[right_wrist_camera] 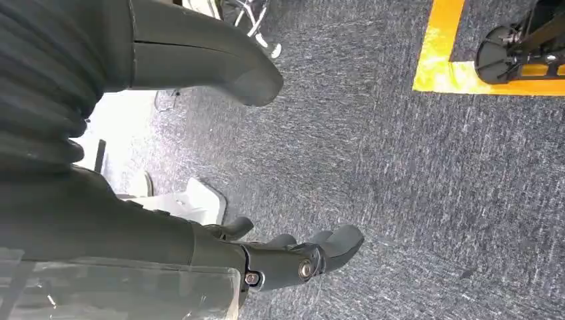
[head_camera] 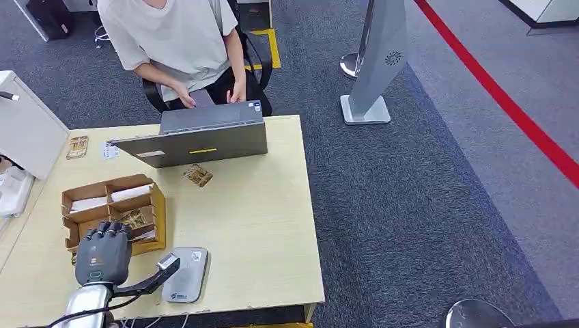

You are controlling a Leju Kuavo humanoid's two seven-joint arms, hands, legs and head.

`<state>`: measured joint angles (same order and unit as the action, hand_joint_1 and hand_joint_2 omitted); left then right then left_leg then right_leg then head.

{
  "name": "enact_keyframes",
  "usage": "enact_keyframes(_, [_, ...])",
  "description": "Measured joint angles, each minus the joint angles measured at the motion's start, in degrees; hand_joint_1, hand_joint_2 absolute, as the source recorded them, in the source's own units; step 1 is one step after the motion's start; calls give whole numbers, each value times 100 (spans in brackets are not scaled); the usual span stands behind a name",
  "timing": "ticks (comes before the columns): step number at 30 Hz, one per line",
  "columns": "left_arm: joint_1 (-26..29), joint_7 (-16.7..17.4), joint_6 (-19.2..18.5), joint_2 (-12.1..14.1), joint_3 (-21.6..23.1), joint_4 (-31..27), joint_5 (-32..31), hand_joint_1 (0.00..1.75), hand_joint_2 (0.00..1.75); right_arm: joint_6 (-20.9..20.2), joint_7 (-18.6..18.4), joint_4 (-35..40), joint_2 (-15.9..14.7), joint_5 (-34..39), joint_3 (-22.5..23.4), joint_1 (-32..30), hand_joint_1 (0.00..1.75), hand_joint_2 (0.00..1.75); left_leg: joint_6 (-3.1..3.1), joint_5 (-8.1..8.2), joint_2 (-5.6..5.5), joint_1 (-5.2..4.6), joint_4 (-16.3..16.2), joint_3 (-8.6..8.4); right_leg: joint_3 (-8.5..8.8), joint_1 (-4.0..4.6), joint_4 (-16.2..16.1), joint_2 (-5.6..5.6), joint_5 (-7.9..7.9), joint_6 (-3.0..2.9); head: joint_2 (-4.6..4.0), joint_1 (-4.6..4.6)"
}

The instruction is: Pass the card to the sensor for recognition and then transmit it.

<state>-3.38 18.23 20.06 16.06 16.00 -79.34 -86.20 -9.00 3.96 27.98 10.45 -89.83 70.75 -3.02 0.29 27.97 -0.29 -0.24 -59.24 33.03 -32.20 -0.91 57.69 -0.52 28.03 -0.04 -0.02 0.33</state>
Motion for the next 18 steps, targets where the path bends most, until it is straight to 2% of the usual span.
enact_keyframes(12, [14,-199,-83,-65,-18,0,2,175,175,-7,-11,-20,-4,0,0,-2,0,175,0,0,-1,0,0,0,1,0,0,0,0,0,0,0])
enact_keyframes(15, [14,-343,-120,-101,-101,0,2,175,175,-74,-11,-2,-4,-2,0,-4,0,175,0,0,-1,0,0,0,1,0,0,1,0,0,0,2])
enact_keyframes(18, [3,-321,-109,-101,-101,0,0,175,175,-111,-13,18,-4,0,0,-5,0,175,0,0,0,0,0,0,0,0,0,0,0,0,2,2])
